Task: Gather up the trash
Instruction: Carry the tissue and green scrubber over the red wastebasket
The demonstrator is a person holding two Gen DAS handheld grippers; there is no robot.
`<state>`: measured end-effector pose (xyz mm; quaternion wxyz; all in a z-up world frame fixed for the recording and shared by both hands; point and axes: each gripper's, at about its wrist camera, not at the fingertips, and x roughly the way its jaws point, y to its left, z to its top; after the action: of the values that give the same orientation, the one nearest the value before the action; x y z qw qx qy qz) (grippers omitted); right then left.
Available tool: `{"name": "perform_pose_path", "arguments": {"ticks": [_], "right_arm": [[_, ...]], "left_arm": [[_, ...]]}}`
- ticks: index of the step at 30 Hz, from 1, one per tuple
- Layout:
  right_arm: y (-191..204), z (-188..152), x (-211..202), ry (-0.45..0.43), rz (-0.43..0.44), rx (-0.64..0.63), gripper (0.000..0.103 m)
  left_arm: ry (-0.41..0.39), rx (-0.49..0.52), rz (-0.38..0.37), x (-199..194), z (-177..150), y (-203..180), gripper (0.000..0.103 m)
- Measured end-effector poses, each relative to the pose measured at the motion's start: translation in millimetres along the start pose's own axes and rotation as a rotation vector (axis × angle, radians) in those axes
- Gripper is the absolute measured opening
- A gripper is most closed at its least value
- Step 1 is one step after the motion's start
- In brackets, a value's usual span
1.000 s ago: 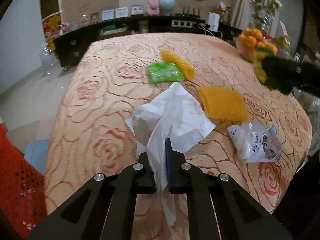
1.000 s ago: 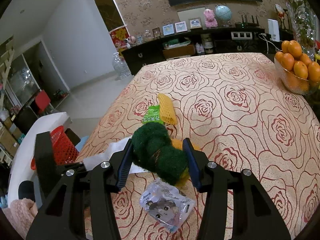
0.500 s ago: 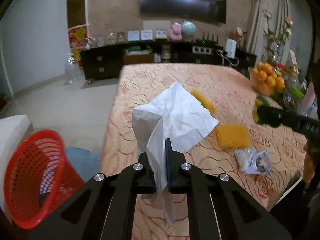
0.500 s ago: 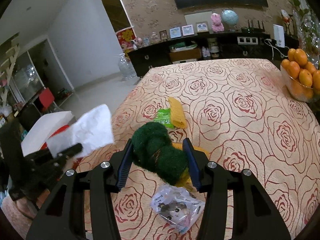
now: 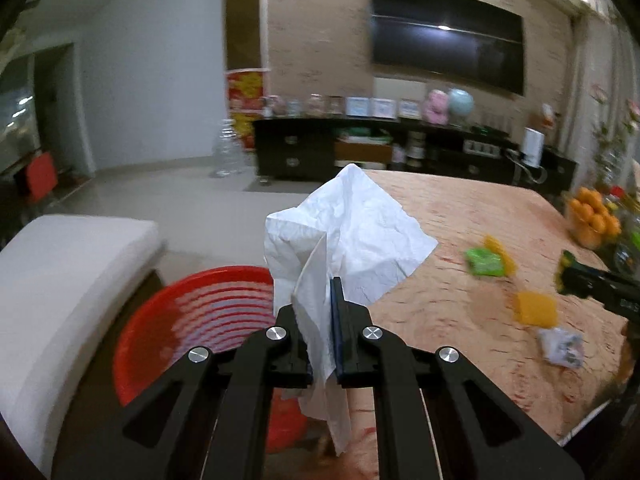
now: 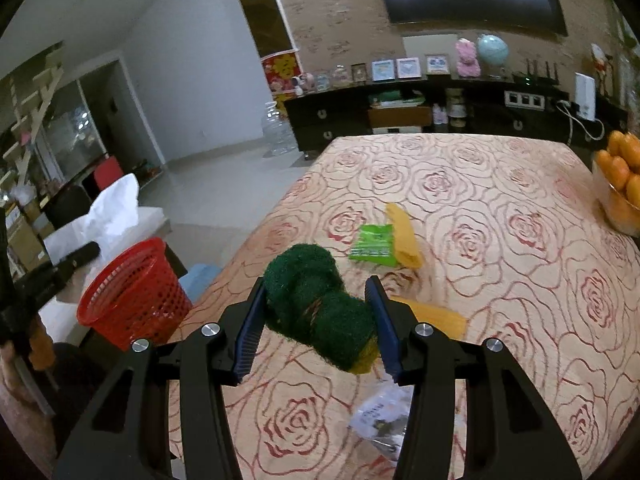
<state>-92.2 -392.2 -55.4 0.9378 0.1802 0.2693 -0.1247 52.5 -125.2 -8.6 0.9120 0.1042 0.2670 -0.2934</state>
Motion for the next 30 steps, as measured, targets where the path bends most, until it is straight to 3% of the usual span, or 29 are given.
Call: {"name": "perform_pose_path", "arguments": {"ticks": [4,8,21,30], "right_arm": [[15,1,11,0.014,0.024,-0.028,0.048],[31,1,22,0.032,0.047,-0.054,0.048],[125,22,61,0.102,0.259,-0.163,0.048],[209,51,87,0.147,0.443,-0.288,0.048]], "left_arm": [[0.000,-0.069,0.108,1,-4,38,0.007],[0.013,-0.100,0.147,5,-13,54,0.007],[0.054,-0.212,0.208,4,-29,102,0.007],[0.070,-0.235,0.234,7,-32,108,0.007]]}}
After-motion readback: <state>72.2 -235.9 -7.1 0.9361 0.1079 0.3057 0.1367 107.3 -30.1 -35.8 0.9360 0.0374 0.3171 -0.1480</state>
